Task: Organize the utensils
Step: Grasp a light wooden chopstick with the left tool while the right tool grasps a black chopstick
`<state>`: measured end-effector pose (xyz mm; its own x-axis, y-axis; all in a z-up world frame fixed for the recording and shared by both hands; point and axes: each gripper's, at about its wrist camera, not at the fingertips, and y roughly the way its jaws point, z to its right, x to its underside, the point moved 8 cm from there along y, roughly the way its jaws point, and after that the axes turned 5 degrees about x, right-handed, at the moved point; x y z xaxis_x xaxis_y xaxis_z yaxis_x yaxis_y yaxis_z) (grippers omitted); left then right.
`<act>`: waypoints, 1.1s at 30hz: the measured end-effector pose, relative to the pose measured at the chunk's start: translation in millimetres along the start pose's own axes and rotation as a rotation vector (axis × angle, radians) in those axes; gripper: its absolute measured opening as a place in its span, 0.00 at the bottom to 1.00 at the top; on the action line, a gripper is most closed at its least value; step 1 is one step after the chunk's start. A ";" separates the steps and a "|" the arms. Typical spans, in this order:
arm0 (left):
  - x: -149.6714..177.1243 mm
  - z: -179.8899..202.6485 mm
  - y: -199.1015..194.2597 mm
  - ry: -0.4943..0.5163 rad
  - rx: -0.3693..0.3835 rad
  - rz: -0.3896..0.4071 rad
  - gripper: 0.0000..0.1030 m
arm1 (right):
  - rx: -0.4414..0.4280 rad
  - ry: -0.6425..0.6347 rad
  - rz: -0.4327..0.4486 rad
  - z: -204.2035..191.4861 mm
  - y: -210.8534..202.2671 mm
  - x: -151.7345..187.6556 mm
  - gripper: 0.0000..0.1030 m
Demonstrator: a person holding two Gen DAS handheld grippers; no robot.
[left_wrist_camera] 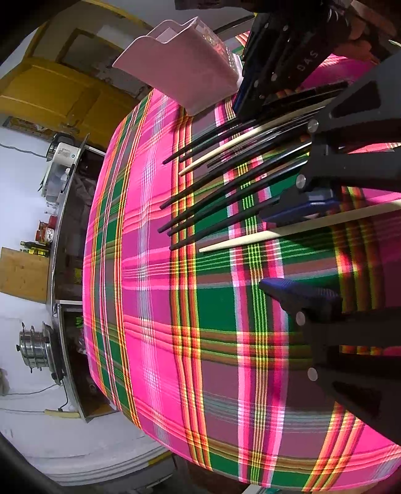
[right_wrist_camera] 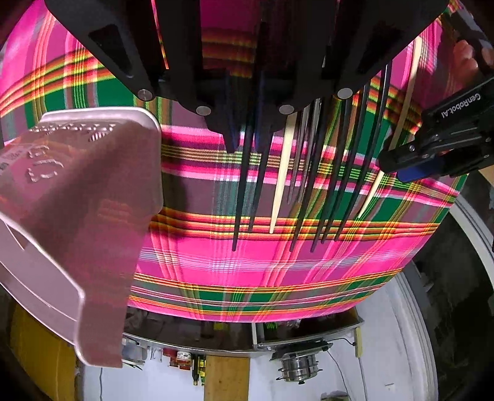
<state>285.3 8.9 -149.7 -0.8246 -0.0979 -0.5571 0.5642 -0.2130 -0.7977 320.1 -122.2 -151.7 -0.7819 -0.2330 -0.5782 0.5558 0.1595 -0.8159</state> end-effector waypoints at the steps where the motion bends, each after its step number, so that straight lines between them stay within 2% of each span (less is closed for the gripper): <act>1: 0.4 -1.0 -0.1 0.000 -0.003 0.000 0.35 | 0.000 -0.001 -0.003 0.0 2.4 -2.9 0.12; 10: -8.3 -0.6 7.6 0.013 -0.039 -0.008 0.28 | 0.011 -0.010 -0.039 -4.8 16.6 -20.4 0.12; 13: -9.9 0.6 9.5 0.046 -0.075 -0.015 0.21 | 0.011 -0.006 -0.053 -5.4 21.7 -26.2 0.11; 16: -11.2 -1.7 9.6 0.054 -0.093 -0.012 0.10 | 0.010 -0.012 -0.060 -7.7 23.8 -29.6 0.09; 19: -12.9 -4.4 9.1 0.028 -0.070 -0.017 0.05 | -0.004 -0.008 -0.067 -8.0 24.5 -33.1 0.06; 25: -12.1 -7.5 2.9 -0.020 -0.012 -0.021 0.05 | -0.049 0.016 -0.036 -7.3 10.3 -38.2 0.06; 33: -24.6 5.4 -34.8 0.018 0.037 0.036 0.05 | -0.101 0.032 0.039 -6.6 -28.4 -49.2 0.06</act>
<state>285.8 13.5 -107.0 -0.8026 -0.0890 -0.5899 0.5917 -0.2451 -0.7680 340.9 -108.9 -100.2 -0.7701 -0.1942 -0.6077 0.5557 0.2637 -0.7885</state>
